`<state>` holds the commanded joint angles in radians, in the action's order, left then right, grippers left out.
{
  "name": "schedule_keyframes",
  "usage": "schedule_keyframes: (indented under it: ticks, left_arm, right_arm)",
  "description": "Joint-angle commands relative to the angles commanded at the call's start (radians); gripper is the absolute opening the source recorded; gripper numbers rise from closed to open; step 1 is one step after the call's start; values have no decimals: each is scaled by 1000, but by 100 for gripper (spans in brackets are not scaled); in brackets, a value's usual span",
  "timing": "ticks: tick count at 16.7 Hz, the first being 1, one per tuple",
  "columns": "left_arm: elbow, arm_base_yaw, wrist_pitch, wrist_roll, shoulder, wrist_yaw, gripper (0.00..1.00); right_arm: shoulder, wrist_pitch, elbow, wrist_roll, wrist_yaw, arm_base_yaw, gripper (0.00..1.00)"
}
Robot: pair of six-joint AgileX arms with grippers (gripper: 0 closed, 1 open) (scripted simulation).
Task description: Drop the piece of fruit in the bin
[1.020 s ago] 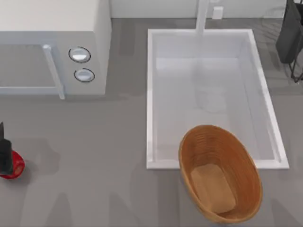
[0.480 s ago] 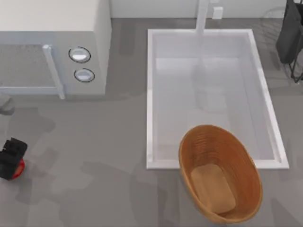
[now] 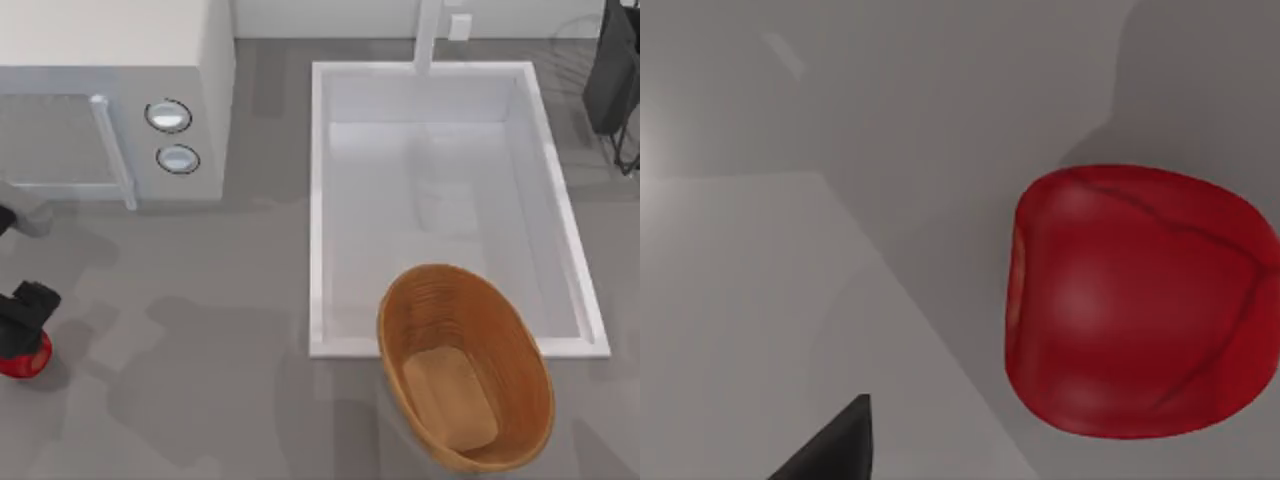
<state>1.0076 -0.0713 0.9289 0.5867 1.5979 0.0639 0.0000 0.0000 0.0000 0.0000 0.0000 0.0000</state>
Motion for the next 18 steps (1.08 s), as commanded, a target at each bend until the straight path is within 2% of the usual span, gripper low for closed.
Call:
schedule_keyframes:
  ticks: [6, 13, 18]
  left_arm:
    - [-13, 5, -19, -3, 8, 0, 100]
    - [-133, 13, -274, -11, 136, 0, 100]
    - [-146, 14, -297, -12, 151, 0, 100]
  right_arm:
    - [0, 0, 0, 0, 0, 0, 100]
    - [0, 0, 0, 0, 0, 0, 100]
    - [0, 0, 0, 0, 0, 0, 100]
